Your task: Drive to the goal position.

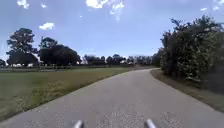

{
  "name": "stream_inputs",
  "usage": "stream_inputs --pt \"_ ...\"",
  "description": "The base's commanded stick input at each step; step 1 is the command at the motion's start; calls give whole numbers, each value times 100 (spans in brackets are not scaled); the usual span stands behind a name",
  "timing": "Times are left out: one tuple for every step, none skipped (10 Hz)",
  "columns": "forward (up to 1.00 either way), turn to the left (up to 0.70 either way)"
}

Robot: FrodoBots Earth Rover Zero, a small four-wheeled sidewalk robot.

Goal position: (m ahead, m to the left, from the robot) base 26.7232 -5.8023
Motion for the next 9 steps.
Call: stream_inputs --pt "50 0" --pt "50 0" --pt "50 -19" --pt "50 -25" --pt "50 -25" --pt "50 0" --pt "50 0" --pt "50 0" --pt "50 0"
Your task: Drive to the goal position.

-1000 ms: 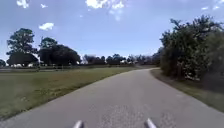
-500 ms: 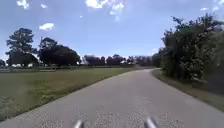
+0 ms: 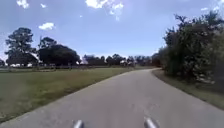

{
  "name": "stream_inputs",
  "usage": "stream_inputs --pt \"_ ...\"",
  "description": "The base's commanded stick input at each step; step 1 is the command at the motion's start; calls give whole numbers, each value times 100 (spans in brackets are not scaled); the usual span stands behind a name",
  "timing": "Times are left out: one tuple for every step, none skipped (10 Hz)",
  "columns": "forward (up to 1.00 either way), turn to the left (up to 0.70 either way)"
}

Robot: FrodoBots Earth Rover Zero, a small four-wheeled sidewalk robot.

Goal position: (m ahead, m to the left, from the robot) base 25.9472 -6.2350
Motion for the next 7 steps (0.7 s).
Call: stream_inputs --pt "50 0" --pt "50 0" --pt "50 0" --pt "50 0" --pt "50 0" --pt "50 0" --pt "50 0"
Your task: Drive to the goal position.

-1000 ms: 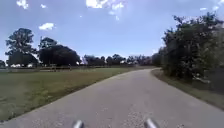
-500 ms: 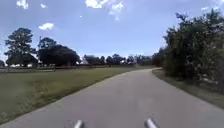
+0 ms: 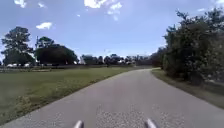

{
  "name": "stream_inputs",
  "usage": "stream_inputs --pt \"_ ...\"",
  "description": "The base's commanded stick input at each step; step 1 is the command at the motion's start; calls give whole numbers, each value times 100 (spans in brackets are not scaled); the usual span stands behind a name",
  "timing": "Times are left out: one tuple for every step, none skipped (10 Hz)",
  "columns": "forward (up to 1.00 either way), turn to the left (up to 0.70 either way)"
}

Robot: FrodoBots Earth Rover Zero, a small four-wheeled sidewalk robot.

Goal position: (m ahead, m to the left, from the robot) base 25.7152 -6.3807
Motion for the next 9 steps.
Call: stream_inputs --pt "50 0" --pt "50 0" --pt "50 0" --pt "50 0" --pt "50 0" --pt "50 0" --pt "50 0" --pt "50 0" --pt "50 0"
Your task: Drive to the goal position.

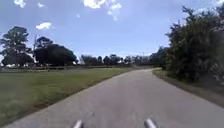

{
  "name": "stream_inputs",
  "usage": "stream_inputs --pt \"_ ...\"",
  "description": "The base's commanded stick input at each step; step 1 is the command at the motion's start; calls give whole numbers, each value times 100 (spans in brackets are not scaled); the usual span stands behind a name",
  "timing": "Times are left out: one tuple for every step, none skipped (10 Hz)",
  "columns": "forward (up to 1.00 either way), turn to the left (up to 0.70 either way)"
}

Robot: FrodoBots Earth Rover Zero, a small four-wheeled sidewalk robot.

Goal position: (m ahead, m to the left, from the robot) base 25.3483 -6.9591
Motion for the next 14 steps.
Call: stream_inputs --pt "50 0" --pt "50 -10" --pt "50 -21" --pt "50 0" --pt "50 0" --pt "50 0" --pt "50 0" --pt "50 0" --pt "50 -7" --pt "50 -19" --pt "50 -25" --pt "50 -25" --pt "50 -15" --pt "50 0"
